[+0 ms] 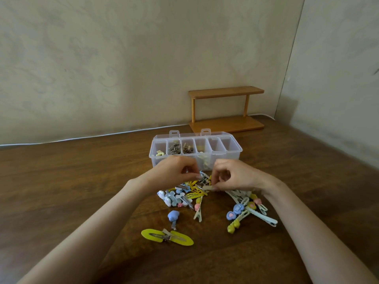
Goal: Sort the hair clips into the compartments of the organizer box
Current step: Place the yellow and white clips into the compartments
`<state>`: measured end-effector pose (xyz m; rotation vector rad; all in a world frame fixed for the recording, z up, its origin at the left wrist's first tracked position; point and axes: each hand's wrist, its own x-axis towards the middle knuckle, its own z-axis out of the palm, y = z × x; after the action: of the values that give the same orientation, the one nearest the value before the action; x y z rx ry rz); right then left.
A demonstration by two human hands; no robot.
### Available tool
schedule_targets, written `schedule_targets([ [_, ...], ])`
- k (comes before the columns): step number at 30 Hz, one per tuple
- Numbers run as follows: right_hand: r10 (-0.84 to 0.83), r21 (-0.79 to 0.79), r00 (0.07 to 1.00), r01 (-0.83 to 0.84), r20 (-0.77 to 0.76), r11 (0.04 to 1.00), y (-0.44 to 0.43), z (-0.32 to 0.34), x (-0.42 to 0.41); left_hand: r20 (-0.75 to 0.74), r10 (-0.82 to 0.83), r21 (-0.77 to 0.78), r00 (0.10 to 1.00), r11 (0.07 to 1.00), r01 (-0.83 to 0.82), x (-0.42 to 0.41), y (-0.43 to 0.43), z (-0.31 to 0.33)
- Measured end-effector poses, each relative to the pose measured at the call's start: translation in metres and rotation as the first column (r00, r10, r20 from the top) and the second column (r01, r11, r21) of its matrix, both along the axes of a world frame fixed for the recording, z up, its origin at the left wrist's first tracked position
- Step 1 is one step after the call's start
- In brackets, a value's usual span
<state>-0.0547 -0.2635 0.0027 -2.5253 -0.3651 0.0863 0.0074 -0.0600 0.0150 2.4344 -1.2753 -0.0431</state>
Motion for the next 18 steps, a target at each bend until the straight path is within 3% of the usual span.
schedule_targets([
  [3,-0.033,0.212,0.999,0.023,0.040,0.977,-0.003,0.003,-0.002,-0.043,-0.022,-0.049,0.999,0.999,0.020,-0.004,-0.005,-0.001],
  [11,-0.100,0.360,0.986,0.047,0.131,0.932,-0.001,0.002,0.000,0.063,0.065,-0.154,0.996,0.987,-0.054,-0.006,-0.007,-0.003],
  [15,-0.176,0.279,0.984,0.159,0.036,0.947,-0.018,0.006,-0.002,0.093,0.193,-0.319,0.977,0.935,-0.155,0.002,-0.002,0.006],
  [18,-0.146,0.080,0.982,0.156,-0.122,0.985,-0.022,0.007,-0.005,0.141,0.337,-0.409,0.931,0.876,-0.255,0.012,0.002,0.011],
])
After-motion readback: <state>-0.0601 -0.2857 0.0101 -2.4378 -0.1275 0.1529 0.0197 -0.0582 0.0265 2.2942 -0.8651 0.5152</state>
